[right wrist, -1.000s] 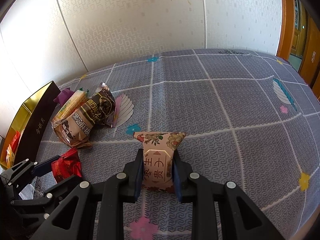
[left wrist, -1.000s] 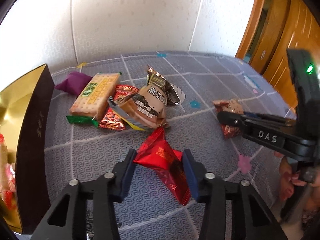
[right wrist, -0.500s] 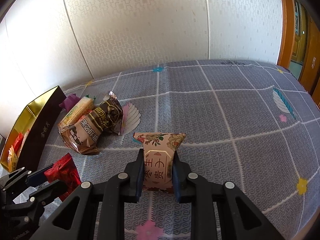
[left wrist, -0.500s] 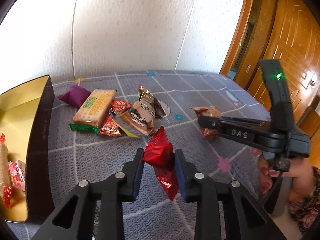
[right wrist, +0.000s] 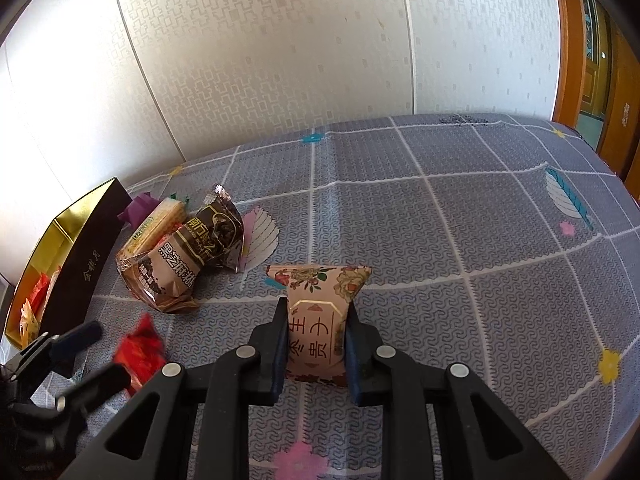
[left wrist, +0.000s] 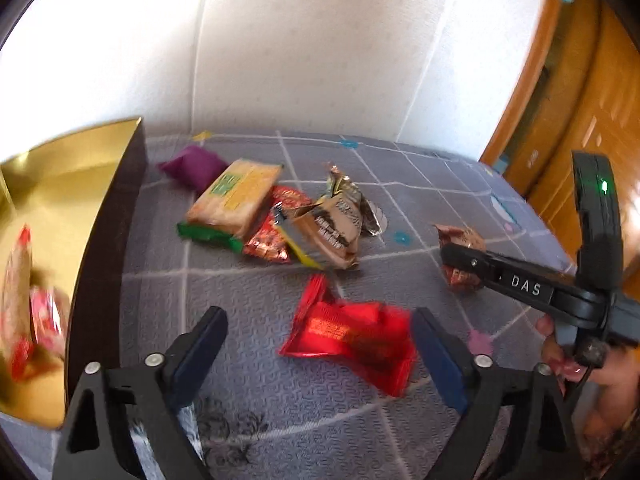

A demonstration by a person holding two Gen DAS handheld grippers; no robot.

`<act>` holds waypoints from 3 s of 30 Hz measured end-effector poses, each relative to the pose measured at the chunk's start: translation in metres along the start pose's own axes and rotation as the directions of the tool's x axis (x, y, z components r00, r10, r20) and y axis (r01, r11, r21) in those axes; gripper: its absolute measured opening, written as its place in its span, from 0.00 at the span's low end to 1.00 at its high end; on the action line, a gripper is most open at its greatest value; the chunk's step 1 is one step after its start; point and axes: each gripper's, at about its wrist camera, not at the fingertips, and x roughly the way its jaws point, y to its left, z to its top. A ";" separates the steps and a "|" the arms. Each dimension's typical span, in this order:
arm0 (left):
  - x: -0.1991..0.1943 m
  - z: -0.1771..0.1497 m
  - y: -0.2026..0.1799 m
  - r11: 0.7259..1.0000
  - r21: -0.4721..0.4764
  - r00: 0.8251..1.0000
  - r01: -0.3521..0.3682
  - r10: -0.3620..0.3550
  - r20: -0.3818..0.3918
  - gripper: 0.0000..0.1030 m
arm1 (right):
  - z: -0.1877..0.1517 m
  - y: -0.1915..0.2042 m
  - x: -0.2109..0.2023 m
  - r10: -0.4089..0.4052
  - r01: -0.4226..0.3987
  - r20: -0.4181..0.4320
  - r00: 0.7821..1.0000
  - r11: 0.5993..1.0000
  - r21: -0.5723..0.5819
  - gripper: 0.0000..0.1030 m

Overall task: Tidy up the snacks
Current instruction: 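Lift the shiny red candy with left gripper while right holds the pastry packet, then place the red candy in the gold tin with left gripper while right places the pastry packet there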

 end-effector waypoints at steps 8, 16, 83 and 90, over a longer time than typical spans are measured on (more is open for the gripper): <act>0.009 -0.005 -0.014 0.997 -0.007 0.980 -0.078 0.075 -0.183 0.73 | 0.000 -0.001 -0.002 -0.001 0.001 0.008 1.000 1.000 0.010 0.23; 0.025 0.011 -0.014 1.000 0.005 0.978 -0.003 0.004 -0.207 0.41 | 0.000 -0.002 -0.001 -0.007 0.007 0.005 1.000 1.000 0.029 0.23; -0.124 0.002 0.177 0.954 -0.125 0.922 -0.272 0.295 0.249 0.39 | -0.035 0.161 -0.034 0.329 -0.297 0.136 0.935 0.931 -0.210 0.23; -0.114 -0.002 0.196 0.943 -0.138 0.919 -0.302 0.326 0.221 0.39 | -0.030 0.215 -0.034 0.398 -0.354 0.107 0.911 0.889 -0.291 0.23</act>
